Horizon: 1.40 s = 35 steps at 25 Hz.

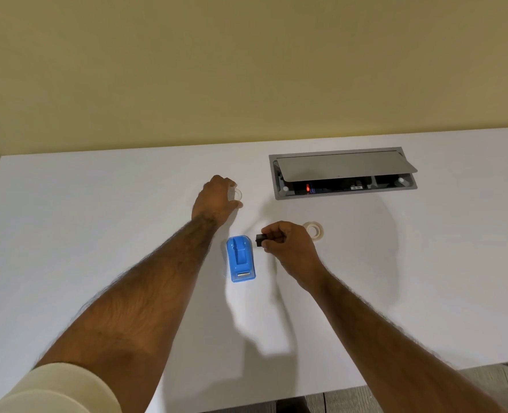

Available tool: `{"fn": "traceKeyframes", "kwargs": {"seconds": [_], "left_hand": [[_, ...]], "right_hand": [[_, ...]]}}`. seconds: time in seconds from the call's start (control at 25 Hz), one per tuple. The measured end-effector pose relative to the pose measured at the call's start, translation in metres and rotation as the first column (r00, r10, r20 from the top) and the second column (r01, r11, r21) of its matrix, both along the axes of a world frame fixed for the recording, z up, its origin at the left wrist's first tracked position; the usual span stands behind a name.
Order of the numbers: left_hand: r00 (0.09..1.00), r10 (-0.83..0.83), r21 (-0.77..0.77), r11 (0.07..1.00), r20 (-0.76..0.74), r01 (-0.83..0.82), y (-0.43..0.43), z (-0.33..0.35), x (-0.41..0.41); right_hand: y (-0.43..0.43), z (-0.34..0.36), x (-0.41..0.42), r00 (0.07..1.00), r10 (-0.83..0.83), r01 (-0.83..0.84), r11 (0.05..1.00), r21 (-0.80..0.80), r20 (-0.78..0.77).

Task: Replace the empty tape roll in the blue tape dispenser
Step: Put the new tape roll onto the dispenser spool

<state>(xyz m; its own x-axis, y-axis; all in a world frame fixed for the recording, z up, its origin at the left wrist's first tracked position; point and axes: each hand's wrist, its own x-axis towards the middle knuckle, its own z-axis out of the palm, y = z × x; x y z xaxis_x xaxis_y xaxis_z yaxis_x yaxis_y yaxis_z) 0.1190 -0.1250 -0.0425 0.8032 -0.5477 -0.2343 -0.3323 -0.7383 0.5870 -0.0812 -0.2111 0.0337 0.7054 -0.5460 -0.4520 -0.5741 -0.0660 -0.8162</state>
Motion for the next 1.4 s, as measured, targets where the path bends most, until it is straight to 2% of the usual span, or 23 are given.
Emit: {"fn": "traceKeyframes", "kwargs": {"seconds": [0.2, 0.28, 0.4, 0.52, 0.96, 1.04, 1.2, 1.32, 1.4], "left_hand": [[0.981, 0.163, -0.193, 0.964, -0.107, -0.181, 0.026, 0.022, -0.026], [0.956, 0.192, -0.293, 0.922, -0.221, -0.253, 0.039, 0.036, -0.045], [0.864, 0.161, -0.387, 0.844, -0.478, -0.372, 0.057, 0.057, -0.076], [0.803, 0.066, -0.421, 0.824, -0.593, -0.379, 0.070, 0.069, -0.096], [0.793, 0.062, -0.414, 0.827, -0.606, -0.381, 0.089, 0.086, -0.108], [0.802, 0.087, -0.402, 0.830, -0.592, -0.387, 0.088, 0.083, -0.109], [0.805, 0.125, -0.380, 0.833, -0.580, -0.403, 0.089, 0.079, -0.107], [0.801, 0.130, -0.381, 0.828, -0.584, -0.412, 0.089, 0.078, -0.104], [0.801, 0.119, -0.388, 0.827, -0.586, -0.407, 0.088, 0.079, -0.104]], "right_hand": [[0.006, 0.006, 0.002, 1.000, 0.000, 0.001, 1.000, -0.029, 0.026], [0.010, 0.010, 0.005, 1.000, -0.001, 0.003, 0.999, -0.046, 0.029], [0.019, 0.016, 0.008, 0.998, 0.019, -0.015, 0.997, -0.070, 0.054], [0.023, 0.019, 0.012, 0.994, 0.075, -0.062, 0.987, -0.151, 0.080], [0.039, 0.021, 0.016, 0.978, 0.117, -0.089, 0.983, -0.160, 0.175], [0.033, 0.017, 0.015, 0.982, 0.140, -0.110, 0.970, -0.218, 0.129], [-0.006, 0.008, 0.001, 0.990, 0.140, -0.121, 0.881, -0.458, 0.007], [-0.043, 0.000, -0.015, 0.964, 0.147, -0.255, 0.738, -0.625, -0.220], [-0.058, -0.006, -0.021, 0.935, 0.136, -0.323, 0.705, -0.631, -0.328]]}}
